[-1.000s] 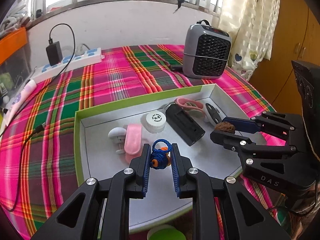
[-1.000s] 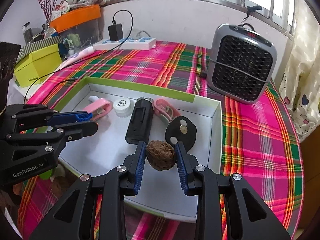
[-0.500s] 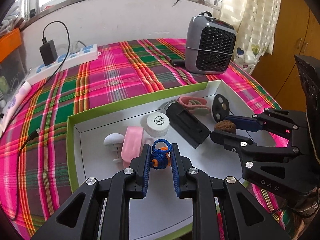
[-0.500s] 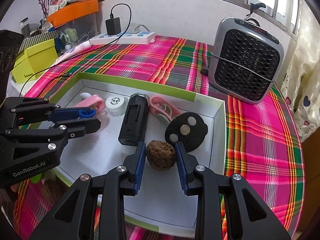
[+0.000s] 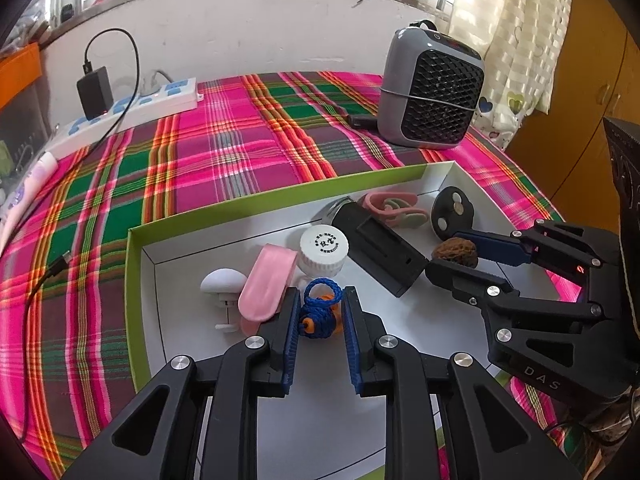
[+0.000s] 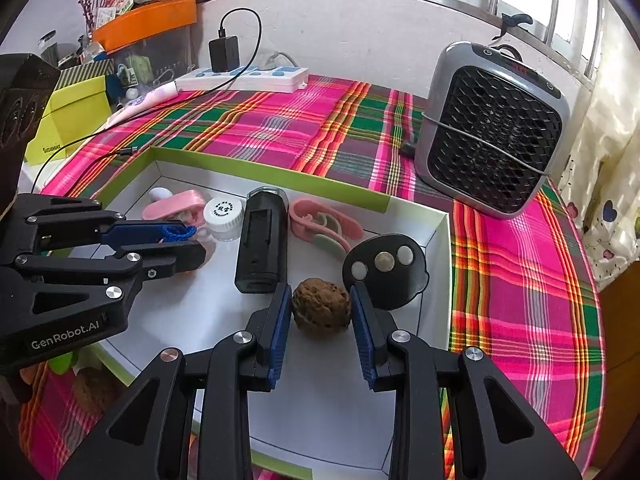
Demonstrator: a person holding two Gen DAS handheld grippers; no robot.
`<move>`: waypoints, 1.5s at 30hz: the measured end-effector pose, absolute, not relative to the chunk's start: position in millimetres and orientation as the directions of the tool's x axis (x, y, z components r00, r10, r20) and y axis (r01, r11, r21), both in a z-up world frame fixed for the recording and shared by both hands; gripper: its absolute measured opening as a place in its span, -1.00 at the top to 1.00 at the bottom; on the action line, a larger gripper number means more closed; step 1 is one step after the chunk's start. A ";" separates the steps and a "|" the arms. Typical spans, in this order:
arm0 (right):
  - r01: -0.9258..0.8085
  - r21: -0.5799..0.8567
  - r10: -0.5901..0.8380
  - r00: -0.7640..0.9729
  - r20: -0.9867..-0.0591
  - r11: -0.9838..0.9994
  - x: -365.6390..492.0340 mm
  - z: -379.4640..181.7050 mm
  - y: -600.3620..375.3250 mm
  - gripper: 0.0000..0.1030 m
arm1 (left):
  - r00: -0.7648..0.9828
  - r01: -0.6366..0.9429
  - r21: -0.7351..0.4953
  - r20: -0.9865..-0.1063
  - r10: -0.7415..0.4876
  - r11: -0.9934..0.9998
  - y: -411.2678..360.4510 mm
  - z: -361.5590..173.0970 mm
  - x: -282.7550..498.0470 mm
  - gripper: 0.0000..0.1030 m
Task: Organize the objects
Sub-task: 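Carry the blue-orange figure and walnut over the white box with both grippers, then open both grippers to release the figure and walnut into the box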
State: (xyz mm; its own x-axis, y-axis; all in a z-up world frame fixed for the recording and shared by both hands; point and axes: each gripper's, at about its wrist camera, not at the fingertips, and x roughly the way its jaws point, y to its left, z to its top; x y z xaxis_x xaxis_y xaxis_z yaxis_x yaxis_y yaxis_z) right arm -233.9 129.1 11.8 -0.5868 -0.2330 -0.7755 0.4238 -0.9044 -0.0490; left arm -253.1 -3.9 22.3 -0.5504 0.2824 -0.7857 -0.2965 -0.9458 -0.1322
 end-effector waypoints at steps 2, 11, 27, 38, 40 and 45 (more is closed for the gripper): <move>0.423 -0.049 -0.233 -0.587 -0.775 -0.905 -234.0 11.8 128.9 0.39 | -0.550 -0.297 -0.132 -0.786 0.283 -0.946 -4.0 22.3 -253.2 0.63; 0.422 -0.046 -0.234 -0.587 -0.775 -0.906 -233.9 11.6 129.1 0.39 | -0.550 -0.296 -0.138 -0.785 0.287 -0.945 -4.1 22.3 -252.8 0.62; 0.413 -0.028 -0.247 -0.597 -0.763 -0.910 -231.4 14.3 132.8 0.20 | -0.554 -0.284 -0.132 -0.786 0.275 -0.950 -6.0 22.1 -250.9 0.34; 0.401 -0.025 -0.248 -0.613 -0.750 -0.916 -224.2 19.0 134.6 0.02 | -0.570 -0.270 -0.143 -0.773 0.278 -0.952 -9.0 28.7 -240.3 0.31; 0.395 -0.023 -0.247 -0.617 -0.748 -0.918 -222.2 20.2 135.1 0.02 | -0.578 -0.264 -0.138 -0.770 0.271 -0.955 -8.9 30.0 -237.0 0.31; 0.379 -0.015 -0.247 -0.631 -0.735 -0.925 -215.6 24.8 138.6 0.02 | -0.594 -0.247 -0.130 -0.763 0.256 -0.960 -11.1 33.1 -226.2 0.31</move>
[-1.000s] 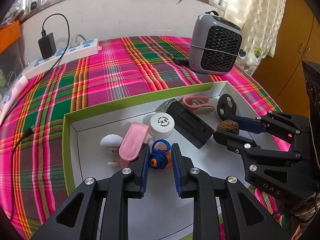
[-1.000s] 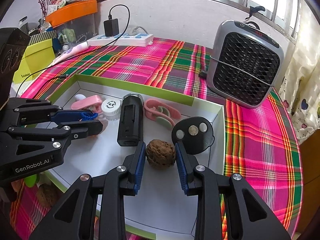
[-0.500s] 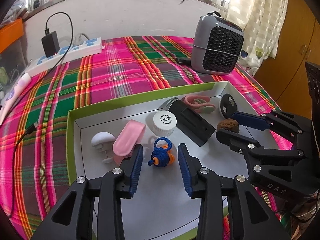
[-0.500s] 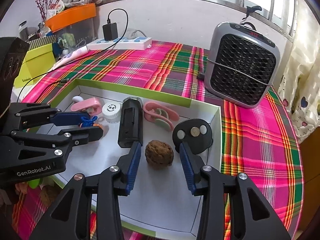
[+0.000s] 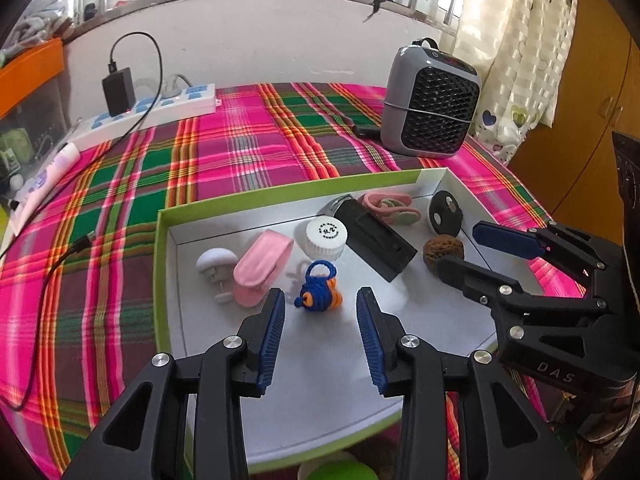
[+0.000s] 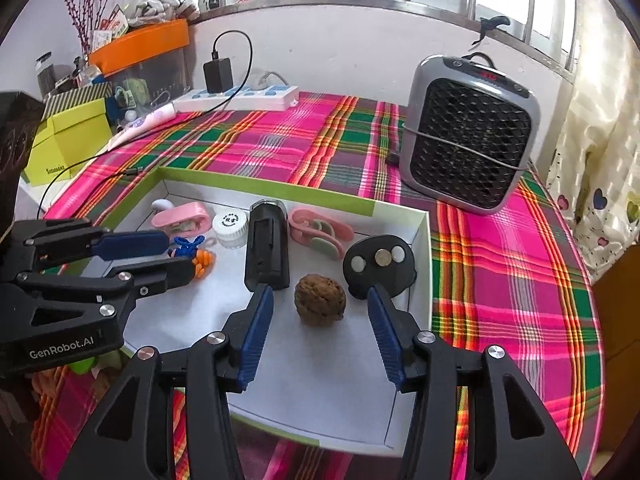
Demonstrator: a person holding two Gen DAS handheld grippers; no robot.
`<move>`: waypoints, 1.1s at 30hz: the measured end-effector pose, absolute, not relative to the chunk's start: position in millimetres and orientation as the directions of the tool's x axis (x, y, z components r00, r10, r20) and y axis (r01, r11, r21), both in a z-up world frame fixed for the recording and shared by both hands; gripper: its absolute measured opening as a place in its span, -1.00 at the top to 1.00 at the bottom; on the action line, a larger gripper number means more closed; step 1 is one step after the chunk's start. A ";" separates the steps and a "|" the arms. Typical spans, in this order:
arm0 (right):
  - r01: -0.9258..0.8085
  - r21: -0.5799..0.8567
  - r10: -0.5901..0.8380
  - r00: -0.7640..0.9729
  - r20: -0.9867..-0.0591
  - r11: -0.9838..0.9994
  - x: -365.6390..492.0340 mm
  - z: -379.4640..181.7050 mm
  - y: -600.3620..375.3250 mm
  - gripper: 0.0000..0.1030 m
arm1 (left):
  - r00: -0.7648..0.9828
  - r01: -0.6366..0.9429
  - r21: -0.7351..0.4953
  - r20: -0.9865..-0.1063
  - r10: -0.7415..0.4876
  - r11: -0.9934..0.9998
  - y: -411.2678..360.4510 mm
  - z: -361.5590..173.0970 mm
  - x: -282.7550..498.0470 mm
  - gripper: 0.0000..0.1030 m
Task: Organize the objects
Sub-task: 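Open both grippers to release the figure and walnut into the box, then withdraw both tools toward the green-topped toy and second walnut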
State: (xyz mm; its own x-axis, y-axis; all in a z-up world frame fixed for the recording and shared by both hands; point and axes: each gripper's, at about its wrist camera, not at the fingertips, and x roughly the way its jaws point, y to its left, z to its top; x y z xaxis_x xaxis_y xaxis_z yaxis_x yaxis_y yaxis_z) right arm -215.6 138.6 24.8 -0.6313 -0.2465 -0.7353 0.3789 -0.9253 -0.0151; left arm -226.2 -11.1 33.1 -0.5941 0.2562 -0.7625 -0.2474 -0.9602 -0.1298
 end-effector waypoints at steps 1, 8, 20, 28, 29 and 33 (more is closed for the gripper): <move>0.376 -0.013 -0.246 -0.633 -0.734 -0.927 -214.2 25.3 139.2 0.02 | -0.600 -0.243 -0.126 -0.759 0.251 -0.962 -11.7 34.2 -223.4 0.31; 0.362 -0.005 -0.248 -0.649 -0.719 -0.932 -199.9 32.0 142.5 0.02 | -0.633 -0.226 -0.100 -0.741 0.225 -0.969 -15.5 42.4 -204.5 0.31; 0.355 0.021 -0.270 -0.669 -0.693 -0.935 -170.9 40.9 145.7 0.02 | -0.685 -0.204 -0.070 -0.703 0.193 -0.976 -20.8 55.9 -167.6 0.31; 0.398 0.003 -0.296 -0.677 -0.673 -0.917 -144.7 47.7 137.5 0.02 | -0.704 -0.202 -0.095 -0.678 0.212 -0.975 -26.8 62.3 -139.0 0.30; 0.401 0.004 -0.299 -0.676 -0.673 -0.916 -142.1 47.8 136.6 0.02 | -0.703 -0.200 -0.099 -0.679 0.213 -0.975 -28.3 62.1 -135.8 0.30; 0.418 0.008 -0.313 -0.667 -0.676 -0.908 -133.3 45.5 133.0 0.02 | -0.697 -0.189 -0.114 -0.684 0.215 -0.975 -33.9 59.1 -127.0 0.30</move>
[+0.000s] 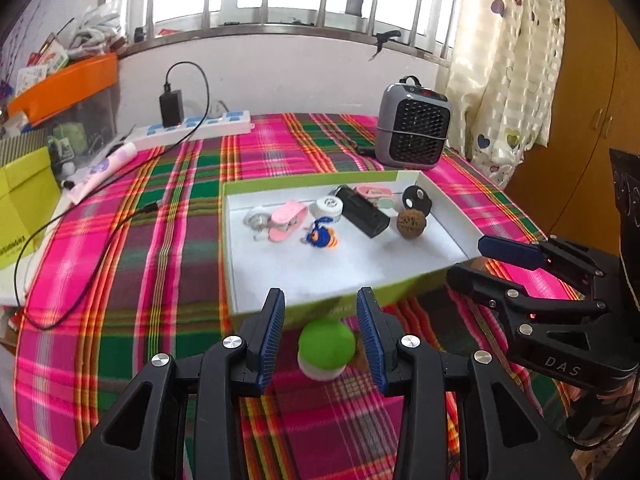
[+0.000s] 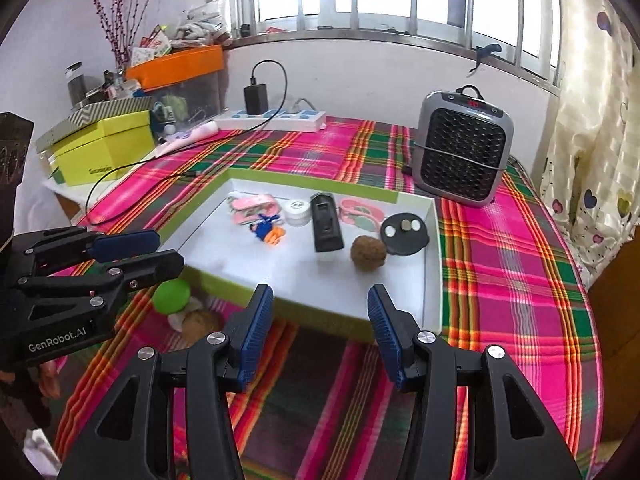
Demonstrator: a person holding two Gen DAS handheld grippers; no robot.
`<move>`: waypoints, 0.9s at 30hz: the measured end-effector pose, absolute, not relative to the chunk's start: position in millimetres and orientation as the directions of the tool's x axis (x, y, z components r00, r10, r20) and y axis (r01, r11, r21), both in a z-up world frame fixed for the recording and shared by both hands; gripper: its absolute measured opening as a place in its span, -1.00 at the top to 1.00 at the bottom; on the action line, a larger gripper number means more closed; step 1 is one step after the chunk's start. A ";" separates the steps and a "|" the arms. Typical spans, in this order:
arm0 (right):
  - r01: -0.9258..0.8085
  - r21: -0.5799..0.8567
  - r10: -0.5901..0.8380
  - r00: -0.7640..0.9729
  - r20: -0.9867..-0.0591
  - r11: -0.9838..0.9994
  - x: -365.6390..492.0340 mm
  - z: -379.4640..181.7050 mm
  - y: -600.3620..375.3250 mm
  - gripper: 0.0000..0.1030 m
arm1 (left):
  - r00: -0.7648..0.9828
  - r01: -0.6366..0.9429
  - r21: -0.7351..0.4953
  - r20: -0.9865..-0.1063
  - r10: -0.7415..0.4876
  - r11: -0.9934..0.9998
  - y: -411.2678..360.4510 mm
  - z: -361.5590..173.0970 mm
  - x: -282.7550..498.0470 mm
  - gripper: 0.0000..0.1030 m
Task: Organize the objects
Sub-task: 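Withdraw both tools toward the green-topped toy and second walnut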
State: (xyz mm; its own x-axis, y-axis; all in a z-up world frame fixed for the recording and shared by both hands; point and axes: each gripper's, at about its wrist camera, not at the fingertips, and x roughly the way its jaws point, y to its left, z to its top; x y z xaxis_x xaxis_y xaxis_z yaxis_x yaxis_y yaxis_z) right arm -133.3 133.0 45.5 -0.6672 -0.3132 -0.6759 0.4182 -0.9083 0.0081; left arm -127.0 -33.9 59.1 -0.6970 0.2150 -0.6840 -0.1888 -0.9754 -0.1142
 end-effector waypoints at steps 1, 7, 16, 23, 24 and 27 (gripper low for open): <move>0.421 0.009 -0.315 -0.664 -0.678 -0.907 -132.2 44.5 132.2 0.02 | -0.696 -0.184 -0.118 -0.685 0.214 -0.976 -35.6 58.1 -124.2 0.30; 0.439 0.022 -0.333 -0.648 -0.685 -0.898 -124.5 39.2 127.7 0.02 | -0.693 -0.176 -0.147 -0.684 0.229 -0.973 -42.6 53.5 -111.1 0.30; 0.509 0.042 -0.386 -0.594 -0.706 -0.860 -116.2 26.7 106.2 0.02 | -0.671 -0.135 -0.172 -0.709 0.218 -0.976 -55.5 37.9 -100.6 0.30; 0.564 0.047 -0.415 -0.546 -0.728 -0.825 -116.4 16.2 88.9 0.02 | -0.672 -0.120 -0.195 -0.706 0.224 -0.973 -63.0 36.2 -98.8 0.30; 0.572 0.046 -0.418 -0.540 -0.730 -0.819 -116.8 15.1 86.9 0.02 | -0.671 -0.117 -0.196 -0.707 0.223 -0.974 -63.8 35.7 -98.7 0.30; 0.585 0.056 -0.425 -0.516 -0.743 -0.809 -120.2 10.2 82.4 0.02 | -0.669 -0.109 -0.201 -0.710 0.222 -0.973 -66.6 33.9 -99.1 0.30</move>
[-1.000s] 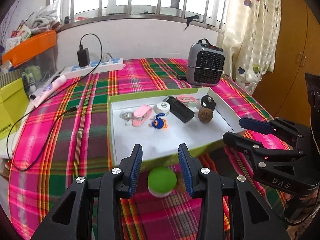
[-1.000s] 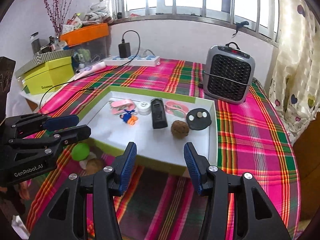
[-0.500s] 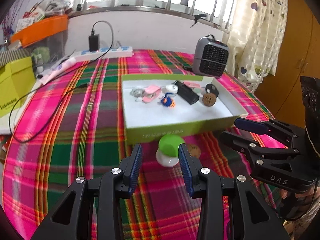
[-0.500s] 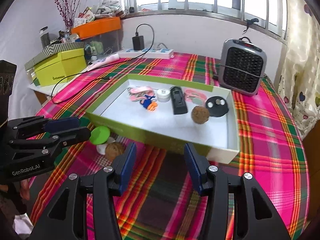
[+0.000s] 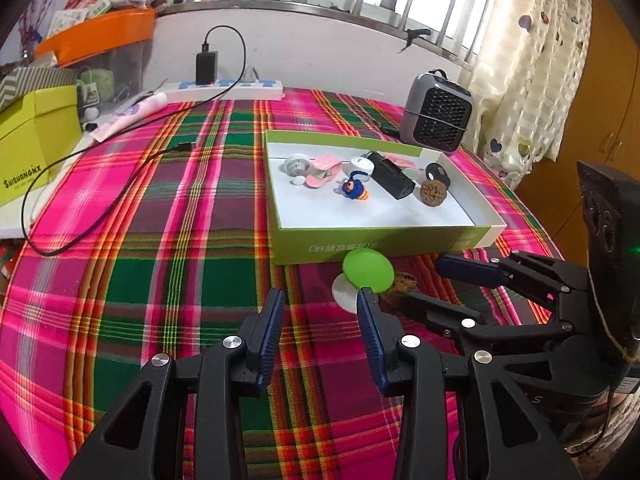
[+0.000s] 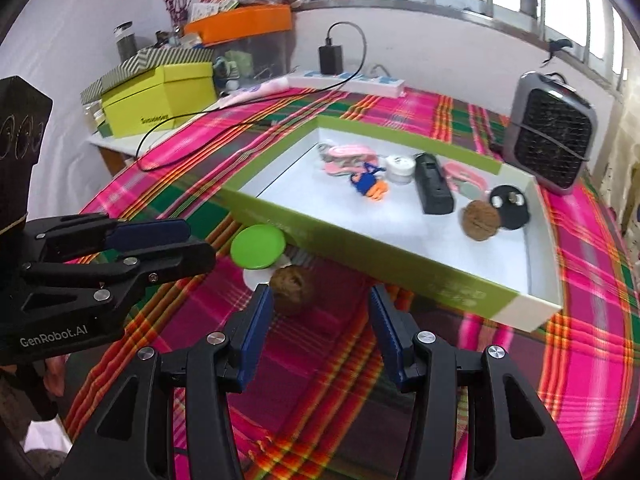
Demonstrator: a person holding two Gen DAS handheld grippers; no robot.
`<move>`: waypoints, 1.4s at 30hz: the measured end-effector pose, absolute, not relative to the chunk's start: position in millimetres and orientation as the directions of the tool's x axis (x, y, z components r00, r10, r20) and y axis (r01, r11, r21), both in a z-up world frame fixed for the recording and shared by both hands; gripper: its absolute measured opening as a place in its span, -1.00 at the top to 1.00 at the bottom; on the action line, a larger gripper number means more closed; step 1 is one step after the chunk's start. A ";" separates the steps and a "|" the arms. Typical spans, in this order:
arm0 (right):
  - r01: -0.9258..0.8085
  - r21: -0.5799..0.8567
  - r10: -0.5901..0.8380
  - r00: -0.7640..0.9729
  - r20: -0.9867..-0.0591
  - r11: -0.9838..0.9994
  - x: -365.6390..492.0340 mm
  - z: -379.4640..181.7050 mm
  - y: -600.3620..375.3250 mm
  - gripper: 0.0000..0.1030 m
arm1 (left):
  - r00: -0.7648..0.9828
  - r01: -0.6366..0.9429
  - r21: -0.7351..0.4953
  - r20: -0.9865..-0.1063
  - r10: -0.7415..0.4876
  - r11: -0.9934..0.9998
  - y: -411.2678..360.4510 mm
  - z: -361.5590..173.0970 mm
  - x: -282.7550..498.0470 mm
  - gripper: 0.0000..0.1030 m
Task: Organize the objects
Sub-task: 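Withdraw both tools toward the green-topped toy and second walnut, then grasp the green-topped toy with the left gripper while the right grasps the walnut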
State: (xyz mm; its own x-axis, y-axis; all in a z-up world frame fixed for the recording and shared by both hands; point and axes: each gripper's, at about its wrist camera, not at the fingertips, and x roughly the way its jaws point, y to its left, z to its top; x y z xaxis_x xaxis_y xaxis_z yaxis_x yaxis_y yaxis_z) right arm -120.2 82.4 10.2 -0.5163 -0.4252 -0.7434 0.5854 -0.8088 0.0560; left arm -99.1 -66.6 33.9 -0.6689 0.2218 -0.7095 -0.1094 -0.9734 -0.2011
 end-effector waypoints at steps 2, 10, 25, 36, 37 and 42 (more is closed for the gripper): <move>0.591 0.064 -0.429 -0.502 -0.751 -0.804 -122.0 7.3 79.2 0.02 | -0.667 -0.106 -0.203 -0.712 0.221 -0.973 -68.5 32.6 -99.1 0.30; 0.608 0.022 -0.396 -0.488 -0.778 -0.794 -126.7 1.9 65.6 0.02 | -0.662 -0.100 -0.212 -0.715 0.224 -0.972 -71.8 30.0 -100.8 0.30; 0.587 0.016 -0.379 -0.500 -0.779 -0.809 -131.1 2.5 68.1 0.40 | -0.643 -0.126 -0.272 -0.710 0.287 -0.954 -73.3 23.9 -104.4 0.30; 0.570 0.010 -0.365 -0.512 -0.778 -0.822 -129.0 3.4 78.0 0.42 | -0.645 -0.158 -0.320 -0.683 0.343 -0.934 -70.2 25.3 -107.4 -0.02; 0.568 0.012 -0.364 -0.512 -0.778 -0.823 -128.9 3.4 79.2 0.42 | -0.645 -0.161 -0.321 -0.681 0.346 -0.933 -69.5 25.6 -107.4 -0.02; 0.562 0.014 -0.362 -0.514 -0.778 -0.827 -127.8 3.5 83.4 0.42 | -0.637 -0.174 -0.312 -0.688 0.349 -0.934 -63.6 25.5 -111.6 -0.02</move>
